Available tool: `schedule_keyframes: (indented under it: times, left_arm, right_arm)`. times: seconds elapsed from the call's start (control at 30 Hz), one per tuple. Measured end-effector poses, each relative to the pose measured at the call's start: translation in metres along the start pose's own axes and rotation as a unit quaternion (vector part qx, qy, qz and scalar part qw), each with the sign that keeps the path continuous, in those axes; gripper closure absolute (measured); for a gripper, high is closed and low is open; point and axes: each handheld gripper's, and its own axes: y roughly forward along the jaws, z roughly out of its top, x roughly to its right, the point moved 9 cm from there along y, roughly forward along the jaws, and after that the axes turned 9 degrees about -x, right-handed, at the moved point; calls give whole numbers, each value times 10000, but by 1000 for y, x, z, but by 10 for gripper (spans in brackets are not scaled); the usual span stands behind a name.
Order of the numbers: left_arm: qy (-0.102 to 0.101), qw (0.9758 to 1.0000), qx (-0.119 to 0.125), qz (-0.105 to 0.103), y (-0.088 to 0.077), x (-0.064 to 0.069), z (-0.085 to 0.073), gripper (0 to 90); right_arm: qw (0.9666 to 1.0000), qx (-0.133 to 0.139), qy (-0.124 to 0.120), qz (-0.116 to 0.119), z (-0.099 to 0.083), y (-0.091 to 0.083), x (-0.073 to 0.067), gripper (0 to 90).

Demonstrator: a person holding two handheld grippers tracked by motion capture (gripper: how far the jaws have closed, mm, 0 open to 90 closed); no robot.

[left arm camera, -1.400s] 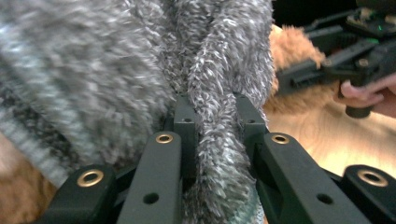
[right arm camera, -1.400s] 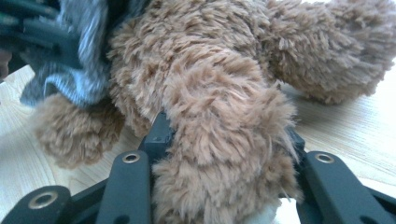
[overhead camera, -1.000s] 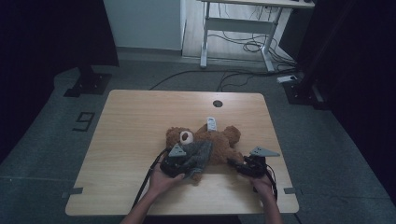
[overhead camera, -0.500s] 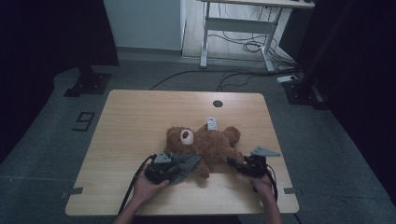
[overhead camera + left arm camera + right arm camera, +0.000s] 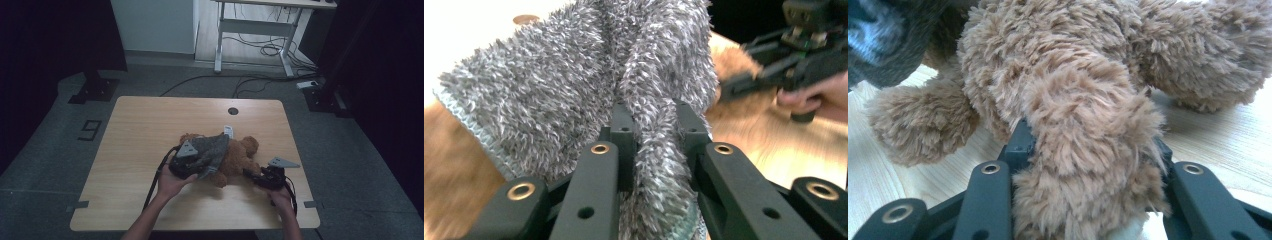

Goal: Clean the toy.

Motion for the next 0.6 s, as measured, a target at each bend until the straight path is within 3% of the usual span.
schedule_keyframes:
  times: [0.23,0.37,0.6]
  left_arm:
    - [-20,9998,-131,-141,27,10,8,756]
    - [78,9994,-272,-195,42,17,8,755]
    - [53,9989,-334,-331,54,27,3,757]
  right_arm:
    - [10000,-11,-12,4,0,0,0,550]
    - [10000,-5,7,-1,0,0,0,551]
    - [10000,-27,51,-16,0,0,2,551]
